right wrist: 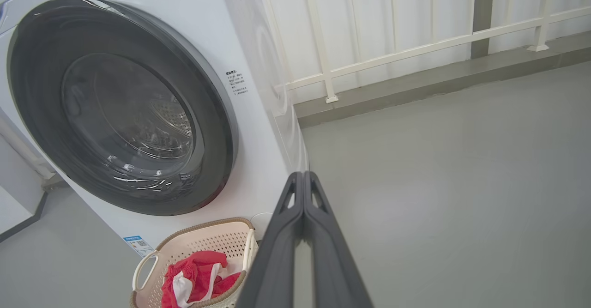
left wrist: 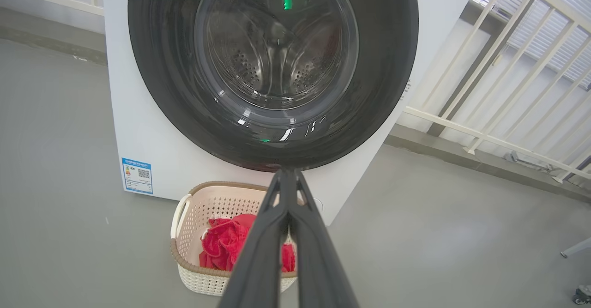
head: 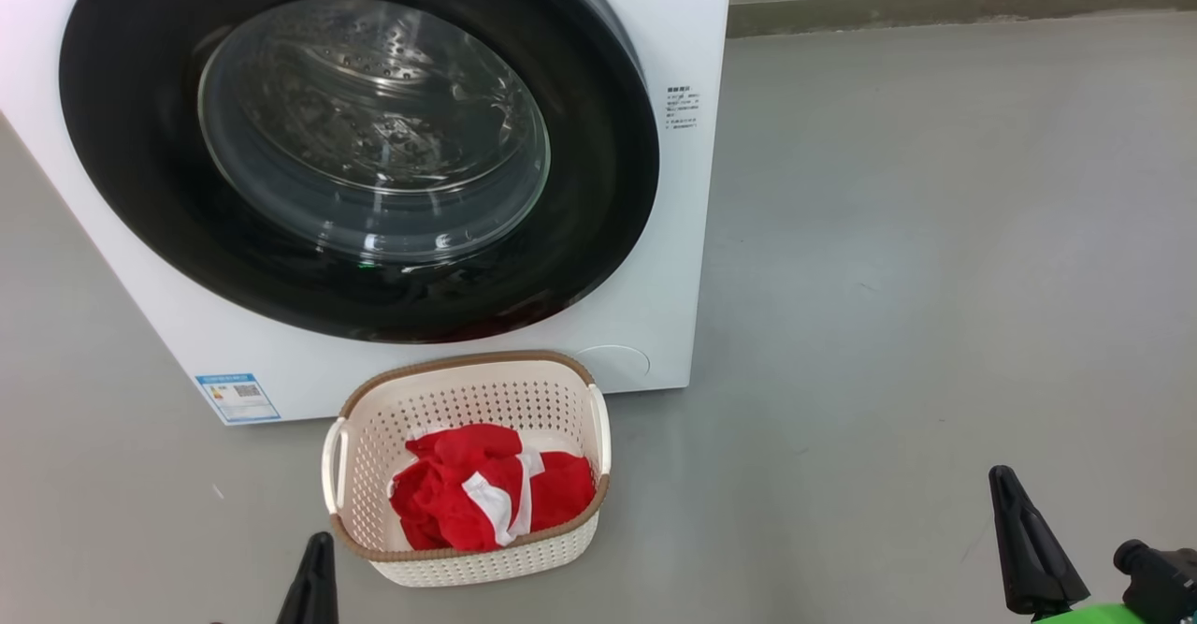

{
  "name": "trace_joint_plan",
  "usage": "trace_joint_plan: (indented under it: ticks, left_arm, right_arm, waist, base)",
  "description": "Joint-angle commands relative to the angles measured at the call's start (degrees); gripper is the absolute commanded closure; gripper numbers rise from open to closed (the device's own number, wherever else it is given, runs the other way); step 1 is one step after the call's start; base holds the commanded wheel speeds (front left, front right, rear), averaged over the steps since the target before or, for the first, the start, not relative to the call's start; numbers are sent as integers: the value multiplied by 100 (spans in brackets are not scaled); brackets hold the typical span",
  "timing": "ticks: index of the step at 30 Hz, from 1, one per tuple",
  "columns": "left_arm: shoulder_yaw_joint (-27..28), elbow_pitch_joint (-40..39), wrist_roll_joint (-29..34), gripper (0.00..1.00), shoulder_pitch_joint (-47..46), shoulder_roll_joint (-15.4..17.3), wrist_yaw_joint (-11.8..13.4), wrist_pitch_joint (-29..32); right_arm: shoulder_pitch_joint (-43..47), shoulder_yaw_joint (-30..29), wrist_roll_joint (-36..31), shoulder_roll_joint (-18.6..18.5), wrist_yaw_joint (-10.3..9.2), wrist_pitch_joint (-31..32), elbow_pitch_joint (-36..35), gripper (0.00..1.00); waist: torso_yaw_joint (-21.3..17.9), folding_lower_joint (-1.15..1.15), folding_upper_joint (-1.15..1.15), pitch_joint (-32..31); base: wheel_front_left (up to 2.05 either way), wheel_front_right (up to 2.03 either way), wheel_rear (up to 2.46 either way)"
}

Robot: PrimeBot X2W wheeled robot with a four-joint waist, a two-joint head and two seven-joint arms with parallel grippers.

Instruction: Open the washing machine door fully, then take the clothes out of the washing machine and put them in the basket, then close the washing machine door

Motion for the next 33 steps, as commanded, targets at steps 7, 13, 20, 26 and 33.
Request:
trace_joint_plan:
  ticks: [7,13,20,26,33]
  left_arm:
    - [127,-52,-609,100,-291,48,-100,126]
    - [164,0,-1003,100,-354,55,-143,223]
    - [209,61,-1463,100,-429,62,-194,337]
    - [248,114,-1855,100,-492,68,-236,435]
    - [295,176,-2314,100,-567,73,-287,551]
  right_arm:
    - [-378,45,619,-87,-2,138,-61,100]
    - [-447,50,1019,-99,-2,233,-17,100]
    - [-529,55,1487,-112,-3,347,35,100]
    - [-598,57,1884,-123,-3,444,79,100]
    - [-679,59,2350,-134,-3,560,131,100]
  waist:
    - [16,-1,0,17]
    - [28,-1,0,30]
    - [43,-1,0,45]
    - [55,-1,0,58]
    - [70,-1,0,73]
  base:
    - [0,0,0]
    - [0,0,0]
    - [0,0,0]
    - [0,0,0]
    - [0,0,0]
